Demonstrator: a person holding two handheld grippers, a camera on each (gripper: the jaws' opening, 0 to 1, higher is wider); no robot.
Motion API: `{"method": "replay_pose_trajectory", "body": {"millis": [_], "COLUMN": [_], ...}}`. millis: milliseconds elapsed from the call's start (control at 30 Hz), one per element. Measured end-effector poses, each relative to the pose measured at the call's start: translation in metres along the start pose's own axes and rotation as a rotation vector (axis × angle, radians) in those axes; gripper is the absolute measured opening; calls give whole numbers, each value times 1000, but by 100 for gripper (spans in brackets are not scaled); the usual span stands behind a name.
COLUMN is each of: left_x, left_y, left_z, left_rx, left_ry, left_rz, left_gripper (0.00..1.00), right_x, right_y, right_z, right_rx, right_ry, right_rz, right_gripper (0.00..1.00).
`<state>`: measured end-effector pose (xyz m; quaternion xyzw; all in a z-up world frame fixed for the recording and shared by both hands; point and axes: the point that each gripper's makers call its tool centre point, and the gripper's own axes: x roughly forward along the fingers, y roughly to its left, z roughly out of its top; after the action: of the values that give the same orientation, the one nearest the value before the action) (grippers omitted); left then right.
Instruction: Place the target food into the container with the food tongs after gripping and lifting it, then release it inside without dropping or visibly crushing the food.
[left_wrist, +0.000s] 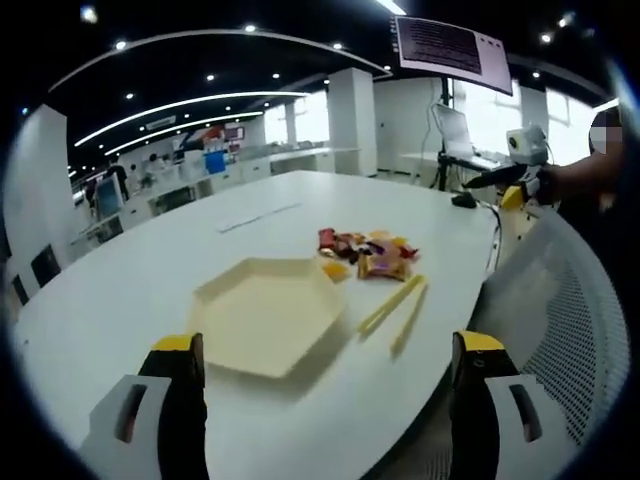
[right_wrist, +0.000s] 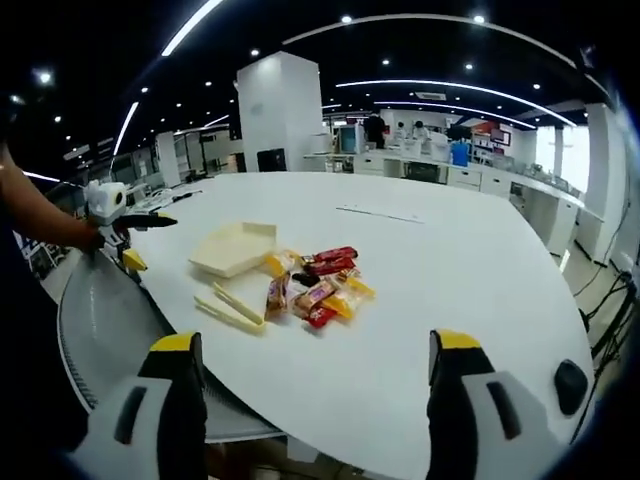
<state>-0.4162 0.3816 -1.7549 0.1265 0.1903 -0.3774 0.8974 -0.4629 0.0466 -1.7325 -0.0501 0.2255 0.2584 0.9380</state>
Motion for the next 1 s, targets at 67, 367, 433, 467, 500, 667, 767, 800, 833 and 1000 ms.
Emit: {"method": "replay_pose_trajectory", "body": {"millis": [67, 367, 433, 467, 500, 667, 767, 800, 833, 1000], "left_x": [0, -1, -1, -1, -1, 0, -3, -4, -3, -3], "left_y": [1, 1, 1, 1, 2, 5, 9, 10, 9, 4], "left_z": [0, -1, -8, -9, -9, -13, -15, -14, -15, -17], "left_rx": [6, 75, 67, 63, 65, 64, 45, 33, 32, 73], "left_ry": [4, 10, 43, 44, 46, 64, 74, 68, 70, 84], "left_rz": [2, -5, -9, -14, -11, -2, 11, 12, 12, 1], "left_gripper": [100, 100, 100, 100, 100, 99, 98, 97, 97, 96], "right_x": [1, 0, -1, -2, -2, -1, 2, 2, 3, 9], "right_y": [2, 4, 5, 5, 5, 4, 5, 5, 5, 0], "right_z": [0, -1, -2, -2, -2, -2, -1, -1, 1, 5], "right_rx": [-1, 14, 17, 14, 14, 15, 4, -1, -3, 6], "right_ry": [6, 8, 9, 10, 11, 12, 24, 27, 28, 18], "right_rz": [3, -12, -13, -18, -19, -27, -25, -24, -24, -31], "right_gripper": [91, 97, 97, 97, 97, 99, 99, 99, 98, 98]}}
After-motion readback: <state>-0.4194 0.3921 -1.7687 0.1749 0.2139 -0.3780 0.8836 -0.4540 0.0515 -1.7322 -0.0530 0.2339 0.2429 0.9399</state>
